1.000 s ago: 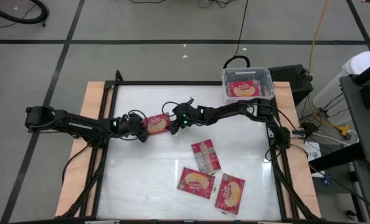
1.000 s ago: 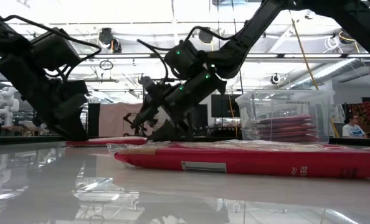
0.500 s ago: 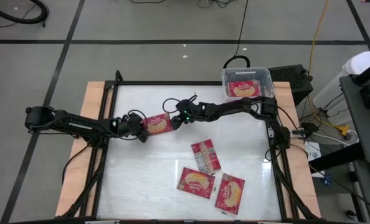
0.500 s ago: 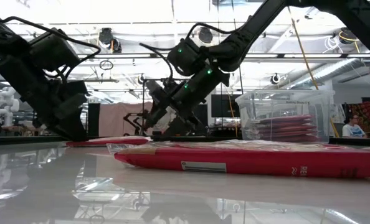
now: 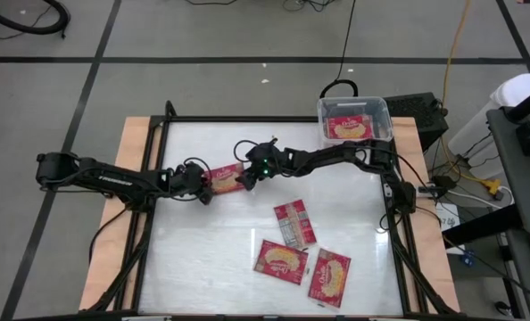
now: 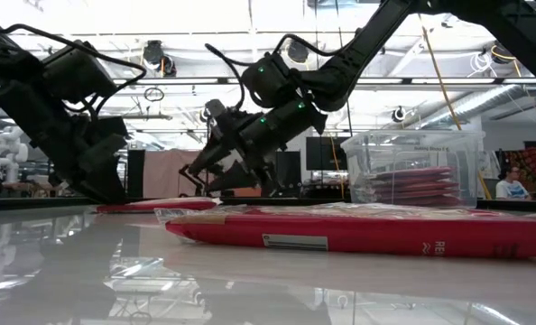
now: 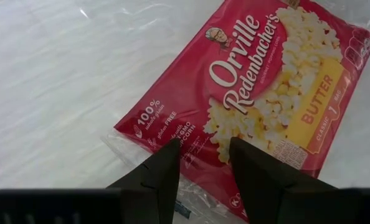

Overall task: Sort popcorn bags into baskets
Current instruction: Put the red popcorn bag into the transparent bin

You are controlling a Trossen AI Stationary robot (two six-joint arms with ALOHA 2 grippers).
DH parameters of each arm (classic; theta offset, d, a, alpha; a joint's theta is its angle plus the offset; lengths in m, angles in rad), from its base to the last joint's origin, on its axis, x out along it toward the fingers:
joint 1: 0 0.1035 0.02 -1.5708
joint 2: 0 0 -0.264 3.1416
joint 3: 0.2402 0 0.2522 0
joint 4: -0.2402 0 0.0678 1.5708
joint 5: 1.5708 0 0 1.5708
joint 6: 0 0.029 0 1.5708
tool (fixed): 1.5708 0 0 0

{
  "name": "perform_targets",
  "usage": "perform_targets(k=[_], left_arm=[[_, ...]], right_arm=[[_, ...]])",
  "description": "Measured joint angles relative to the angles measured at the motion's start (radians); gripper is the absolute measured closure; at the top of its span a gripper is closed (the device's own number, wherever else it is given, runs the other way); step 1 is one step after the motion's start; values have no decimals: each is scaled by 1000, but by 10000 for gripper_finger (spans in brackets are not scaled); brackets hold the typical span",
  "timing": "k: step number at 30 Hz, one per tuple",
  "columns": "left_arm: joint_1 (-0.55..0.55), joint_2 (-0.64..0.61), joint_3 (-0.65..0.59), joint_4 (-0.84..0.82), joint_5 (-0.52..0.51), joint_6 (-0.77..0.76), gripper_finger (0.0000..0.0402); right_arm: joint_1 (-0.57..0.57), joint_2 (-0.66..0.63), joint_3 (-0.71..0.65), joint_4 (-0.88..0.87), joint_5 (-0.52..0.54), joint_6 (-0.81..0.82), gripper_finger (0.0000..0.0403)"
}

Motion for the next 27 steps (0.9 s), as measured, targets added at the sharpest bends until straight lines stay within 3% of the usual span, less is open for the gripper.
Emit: perform_targets(k=[8, 20, 27], left_arm=[[0, 0, 0, -2, 1, 0, 257], [0, 0, -1, 19, 2, 39, 257], [-1, 1, -3, 105, 40, 66, 257]], right_arm=[[-5, 0, 0, -78, 83, 27, 232], [-21, 6, 0, -141, 96, 62, 168], [-22, 46, 0, -35, -15, 40, 182]])
